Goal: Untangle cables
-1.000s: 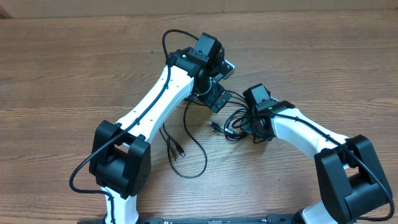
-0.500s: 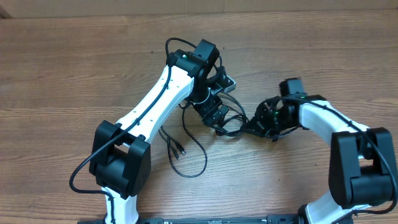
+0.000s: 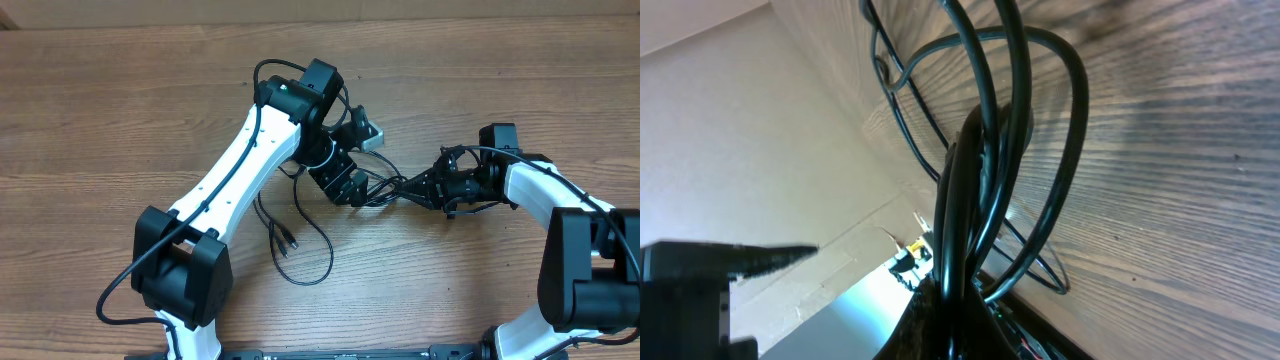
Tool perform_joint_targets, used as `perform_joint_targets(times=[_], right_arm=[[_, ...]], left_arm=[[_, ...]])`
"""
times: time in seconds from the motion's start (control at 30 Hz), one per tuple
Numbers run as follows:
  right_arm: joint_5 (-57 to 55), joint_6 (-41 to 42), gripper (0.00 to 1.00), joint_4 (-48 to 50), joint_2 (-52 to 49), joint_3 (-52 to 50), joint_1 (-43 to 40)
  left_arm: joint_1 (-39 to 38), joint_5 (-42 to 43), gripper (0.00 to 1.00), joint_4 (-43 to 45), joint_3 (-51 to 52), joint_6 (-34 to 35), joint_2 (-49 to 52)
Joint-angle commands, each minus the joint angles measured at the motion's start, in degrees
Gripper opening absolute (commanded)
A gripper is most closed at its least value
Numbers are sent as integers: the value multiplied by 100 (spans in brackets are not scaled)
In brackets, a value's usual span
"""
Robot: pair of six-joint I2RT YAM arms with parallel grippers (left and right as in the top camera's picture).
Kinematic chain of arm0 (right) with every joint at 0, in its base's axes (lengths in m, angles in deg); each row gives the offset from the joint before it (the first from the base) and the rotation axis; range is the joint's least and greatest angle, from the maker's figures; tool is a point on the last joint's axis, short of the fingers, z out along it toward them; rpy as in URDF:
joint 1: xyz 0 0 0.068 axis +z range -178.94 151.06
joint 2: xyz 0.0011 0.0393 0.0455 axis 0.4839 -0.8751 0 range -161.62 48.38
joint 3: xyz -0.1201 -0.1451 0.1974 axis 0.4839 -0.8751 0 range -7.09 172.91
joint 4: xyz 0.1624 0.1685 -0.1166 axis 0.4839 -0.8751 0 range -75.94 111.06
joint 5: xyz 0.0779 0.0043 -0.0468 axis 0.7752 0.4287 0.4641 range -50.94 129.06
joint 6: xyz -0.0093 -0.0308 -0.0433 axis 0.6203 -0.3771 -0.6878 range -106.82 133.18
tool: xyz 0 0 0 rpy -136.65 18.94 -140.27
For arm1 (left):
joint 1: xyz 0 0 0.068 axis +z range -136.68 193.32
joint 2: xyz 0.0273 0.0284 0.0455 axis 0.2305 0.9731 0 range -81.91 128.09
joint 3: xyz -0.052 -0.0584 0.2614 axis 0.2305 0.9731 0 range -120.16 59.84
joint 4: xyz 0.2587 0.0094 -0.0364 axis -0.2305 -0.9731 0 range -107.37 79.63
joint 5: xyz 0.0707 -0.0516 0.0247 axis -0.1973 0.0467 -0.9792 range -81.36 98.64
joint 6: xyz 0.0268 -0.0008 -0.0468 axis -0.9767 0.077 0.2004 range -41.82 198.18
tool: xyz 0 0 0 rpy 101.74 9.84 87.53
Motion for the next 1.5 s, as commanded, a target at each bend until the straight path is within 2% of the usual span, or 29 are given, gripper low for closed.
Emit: perform_joint_targets(times=[0.0, 0.13, 0.27, 0.63, 0.93, 1.13, 1.33, 1.47], right_arm=[[304, 17, 4, 101, -9, 72, -17], [555, 20, 4, 238, -9, 72, -17], [555, 17, 4, 236, -9, 72, -17], [551, 15, 4, 236, -9, 72, -17], [551, 17, 4, 238, -9, 72, -17], [551, 17, 4, 238, -9, 72, -17], [551, 17, 4, 238, -9, 72, -17], [551, 17, 4, 238, -9, 72, -17]], left_arm=[[-188, -57, 94, -96, -122, -1043, -144], [-321, -872, 98, 136, -98, -1038, -122], [-334, -1051, 100, 457, -2, -1040, -61], [-341, -966, 98, 623, 28, -1029, 621], [-348, -415, 99, 761, 98, -1036, 660], [-372, -376, 99, 949, 157, -1032, 660], [-372, -380, 95, 1196, 354, -1010, 660], [-372, -378, 88, 1303, 393, -1010, 660]])
